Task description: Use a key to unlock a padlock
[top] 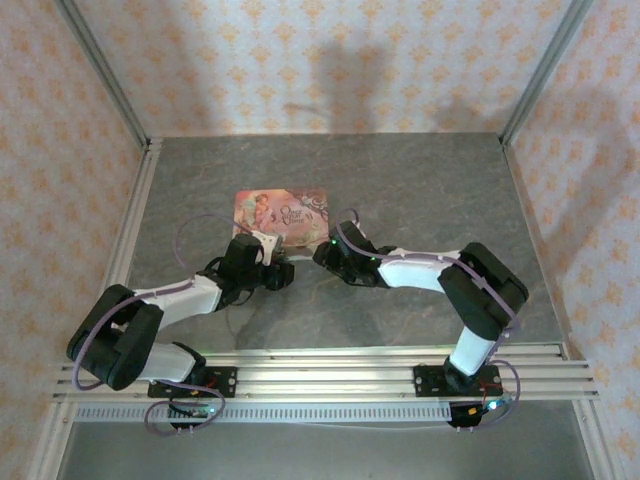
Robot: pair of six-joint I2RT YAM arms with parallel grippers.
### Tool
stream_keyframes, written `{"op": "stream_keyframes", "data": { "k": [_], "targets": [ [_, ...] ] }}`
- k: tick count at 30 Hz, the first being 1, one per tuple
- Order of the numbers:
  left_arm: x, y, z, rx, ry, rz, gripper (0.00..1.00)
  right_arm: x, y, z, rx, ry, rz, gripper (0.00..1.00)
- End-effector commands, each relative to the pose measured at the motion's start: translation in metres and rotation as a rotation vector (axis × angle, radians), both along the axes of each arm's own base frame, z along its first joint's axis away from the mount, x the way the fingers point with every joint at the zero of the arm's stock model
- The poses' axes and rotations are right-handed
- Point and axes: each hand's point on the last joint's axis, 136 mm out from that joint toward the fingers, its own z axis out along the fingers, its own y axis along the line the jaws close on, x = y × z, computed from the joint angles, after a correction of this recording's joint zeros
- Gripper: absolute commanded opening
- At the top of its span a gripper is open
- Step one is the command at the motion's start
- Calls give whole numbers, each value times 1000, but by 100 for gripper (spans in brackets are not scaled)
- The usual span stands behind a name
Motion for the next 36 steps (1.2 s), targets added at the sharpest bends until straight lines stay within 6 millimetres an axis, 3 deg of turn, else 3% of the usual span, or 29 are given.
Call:
{"op": "stream_keyframes", "data": {
  "k": [1, 6, 18, 28, 36],
  "targets": [
    [10, -7, 28, -27, -108, -25, 49, 3, -6, 8, -29, -28, -2, 53],
    [4, 8, 26, 24, -111, 16, 49, -7, 1, 9, -26, -28, 13, 52],
    [6, 14, 6, -7, -74, 43, 49, -40, 60, -9, -16, 3, 111, 52],
    [14, 0, 8, -66, -110, -35, 46, -32, 59, -6, -47, -21, 91, 50],
    [18, 19, 14, -59, -96, 25, 45, -26, 52, -10, -51, -18, 65, 49]
  ]
}}
